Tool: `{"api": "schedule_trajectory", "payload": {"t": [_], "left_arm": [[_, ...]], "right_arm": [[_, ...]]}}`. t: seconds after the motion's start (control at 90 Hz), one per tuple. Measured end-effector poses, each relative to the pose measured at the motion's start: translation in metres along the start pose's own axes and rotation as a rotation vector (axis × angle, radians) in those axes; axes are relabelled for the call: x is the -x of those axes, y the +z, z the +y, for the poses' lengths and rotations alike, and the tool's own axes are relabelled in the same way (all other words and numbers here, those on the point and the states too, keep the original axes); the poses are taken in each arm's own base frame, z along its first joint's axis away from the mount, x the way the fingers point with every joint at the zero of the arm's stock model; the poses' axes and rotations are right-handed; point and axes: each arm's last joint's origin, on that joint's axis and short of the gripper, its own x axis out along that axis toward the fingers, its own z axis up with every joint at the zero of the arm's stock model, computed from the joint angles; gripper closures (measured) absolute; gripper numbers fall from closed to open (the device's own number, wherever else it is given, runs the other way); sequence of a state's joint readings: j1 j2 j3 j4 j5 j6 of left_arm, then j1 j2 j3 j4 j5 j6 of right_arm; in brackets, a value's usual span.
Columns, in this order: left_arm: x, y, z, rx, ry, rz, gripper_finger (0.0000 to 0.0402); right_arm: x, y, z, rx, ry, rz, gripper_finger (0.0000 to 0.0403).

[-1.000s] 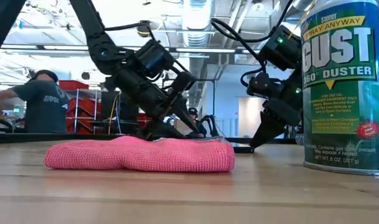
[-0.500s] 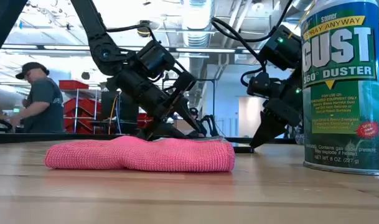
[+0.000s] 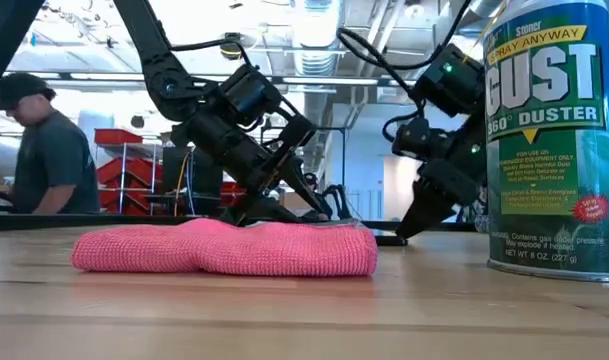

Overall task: Apply microfiber cloth
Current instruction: Spray the front of the cellphone using the spray bottle

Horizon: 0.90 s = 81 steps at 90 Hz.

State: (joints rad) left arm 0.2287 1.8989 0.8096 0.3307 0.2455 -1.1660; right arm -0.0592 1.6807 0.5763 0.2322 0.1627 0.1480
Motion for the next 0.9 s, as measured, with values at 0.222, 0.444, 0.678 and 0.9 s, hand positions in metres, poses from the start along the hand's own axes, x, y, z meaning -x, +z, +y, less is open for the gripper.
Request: {"api": "schedule_trajectory", "payload": {"t": [0.222, 0.444, 0.678, 0.9], "left_arm": [[0.001, 0.002, 0.001, 0.085, -0.034, 0.059, 0.0285], [0.001, 0.003, -0.007, 0.101, -0.111, 0.061, 0.0285], [0.001, -0.002, 0.006, 0.100, 0.038, 0.075, 0.0285], [0.001, 0.000, 0.007, 0.113, 0.057, 0.031, 0.0285]], "right_arm": [[-0.007, 0.001, 0.005, 0.012, 0.003, 0.012, 0.0403], [0.002, 0.006, 0.006, 0.013, 0.017, -0.008, 0.0403], [0.003, 0.006, 0.007, 0.016, 0.024, -0.010, 0.0403], [0.003, 0.007, 0.008, 0.015, 0.026, -0.017, 0.0403]]}}
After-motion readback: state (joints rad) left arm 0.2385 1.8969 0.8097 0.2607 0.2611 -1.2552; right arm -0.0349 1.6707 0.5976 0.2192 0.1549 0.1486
